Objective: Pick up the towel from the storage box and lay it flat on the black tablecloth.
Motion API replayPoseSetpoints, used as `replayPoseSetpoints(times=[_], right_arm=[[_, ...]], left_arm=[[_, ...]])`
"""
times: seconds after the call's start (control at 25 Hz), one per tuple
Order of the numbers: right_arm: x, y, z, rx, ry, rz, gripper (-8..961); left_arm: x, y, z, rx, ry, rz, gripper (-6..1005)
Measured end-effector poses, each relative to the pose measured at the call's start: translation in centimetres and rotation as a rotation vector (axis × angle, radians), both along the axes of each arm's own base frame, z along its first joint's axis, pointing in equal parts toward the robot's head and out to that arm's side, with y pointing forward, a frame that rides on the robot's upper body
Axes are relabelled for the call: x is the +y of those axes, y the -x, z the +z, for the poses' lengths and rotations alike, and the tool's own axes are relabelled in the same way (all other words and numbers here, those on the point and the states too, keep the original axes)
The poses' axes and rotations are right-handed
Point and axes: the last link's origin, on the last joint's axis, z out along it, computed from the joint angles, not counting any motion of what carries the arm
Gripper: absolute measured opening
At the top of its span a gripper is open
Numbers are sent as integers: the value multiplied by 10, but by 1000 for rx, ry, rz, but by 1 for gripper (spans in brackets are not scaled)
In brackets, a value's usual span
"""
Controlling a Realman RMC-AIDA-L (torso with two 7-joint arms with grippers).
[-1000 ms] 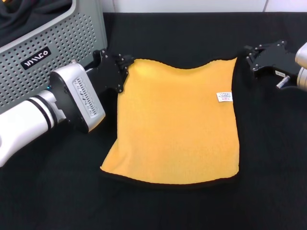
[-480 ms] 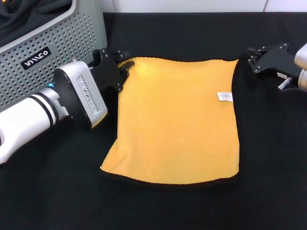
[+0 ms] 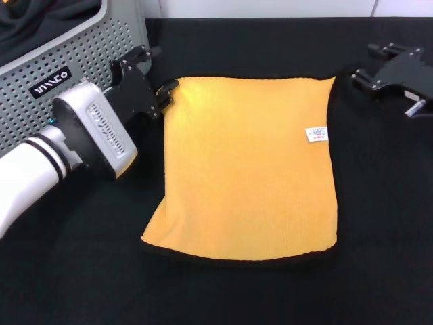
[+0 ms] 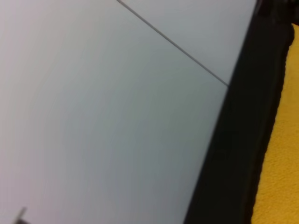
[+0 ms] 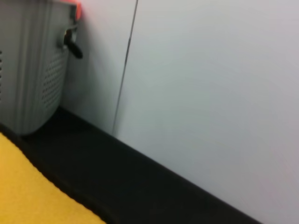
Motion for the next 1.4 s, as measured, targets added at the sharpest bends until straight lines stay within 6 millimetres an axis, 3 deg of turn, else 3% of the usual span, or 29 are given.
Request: replayPoseSetpoints(times=[0.36, 0.48, 0.56, 0.8, 1.12, 1.16, 1.4], right_arm=[[-21, 1, 21, 77, -45, 73, 539], [-28, 1, 22, 96, -34, 96, 677], [-31, 0, 22, 105, -29, 103, 769], [-36, -7, 34, 132, -60, 99, 880], [-61, -7, 58, 241, -63, 210, 876], [-74, -3, 66, 296, -15, 276, 876], [-102, 11, 74, 335, 275, 403, 877]], left_arm=[[-10, 0, 1, -149, 51, 27, 736], [-14, -1, -3, -181, 103, 39, 833], [-16, -1, -5, -205, 132, 51, 833], [-30, -3, -1, -280, 142, 3, 832], [-61, -8, 16, -501, 282, -33, 831], [-64, -9, 18, -523, 307, -30, 830], [-85, -25, 33, -692, 609, 8, 830]])
